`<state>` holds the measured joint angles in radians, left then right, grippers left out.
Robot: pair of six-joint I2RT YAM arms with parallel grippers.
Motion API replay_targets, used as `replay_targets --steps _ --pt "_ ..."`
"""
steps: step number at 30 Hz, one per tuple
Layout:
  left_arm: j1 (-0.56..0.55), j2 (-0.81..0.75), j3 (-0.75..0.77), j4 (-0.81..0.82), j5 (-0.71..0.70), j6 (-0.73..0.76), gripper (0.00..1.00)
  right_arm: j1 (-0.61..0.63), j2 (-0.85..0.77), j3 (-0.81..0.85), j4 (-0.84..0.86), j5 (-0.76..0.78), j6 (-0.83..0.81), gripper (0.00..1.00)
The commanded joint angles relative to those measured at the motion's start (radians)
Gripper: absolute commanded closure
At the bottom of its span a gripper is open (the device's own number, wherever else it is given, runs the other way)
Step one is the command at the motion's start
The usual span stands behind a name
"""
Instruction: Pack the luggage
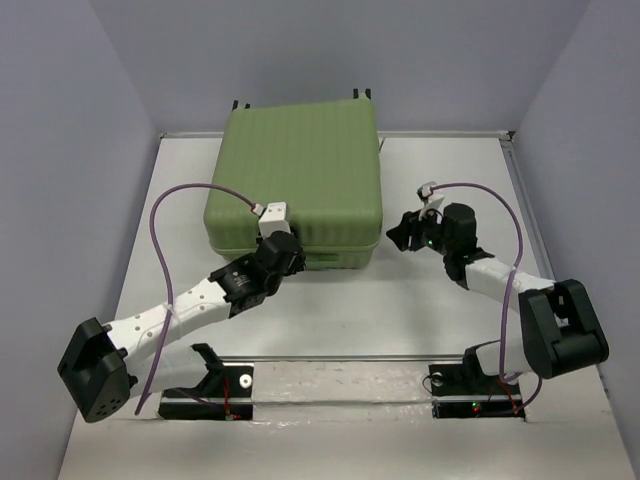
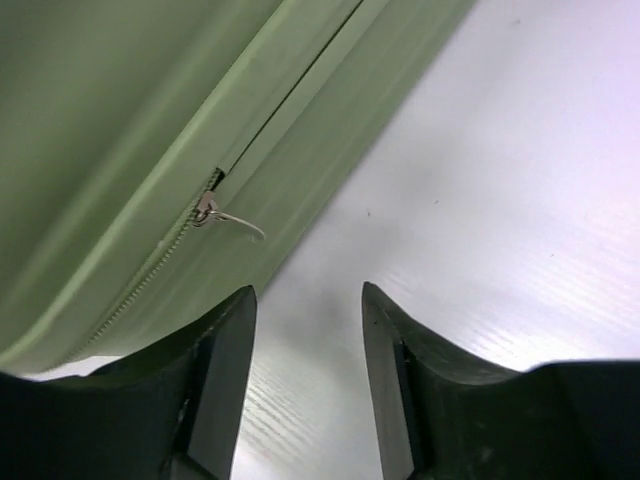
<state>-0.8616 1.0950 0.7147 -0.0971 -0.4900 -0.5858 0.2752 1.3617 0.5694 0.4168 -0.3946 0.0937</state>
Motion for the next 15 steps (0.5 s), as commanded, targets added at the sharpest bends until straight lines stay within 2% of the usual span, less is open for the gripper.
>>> replay_targets --steps 1,5,9,15 --pt "0.097 -0.046 0.026 0.06 -0.133 0.037 0.55 -0.07 0.029 -0.014 0.241 -0.213 0.02 0.46" --pt "0.154 -0.063 0.035 0.056 -0.081 0.029 0.54 -0.123 0.108 0.007 0.338 -0.465 0.058 0.44" --pt "0.157 -0.073 0.035 0.057 -0.047 0.03 0.54 -0.145 0.18 0.018 0.42 -0.585 0.093 0.43" --pt "0.153 -0.136 -0.004 0.053 0.039 0.035 0.55 -0.154 0.257 0.052 0.503 -0.624 0.136 0.43"
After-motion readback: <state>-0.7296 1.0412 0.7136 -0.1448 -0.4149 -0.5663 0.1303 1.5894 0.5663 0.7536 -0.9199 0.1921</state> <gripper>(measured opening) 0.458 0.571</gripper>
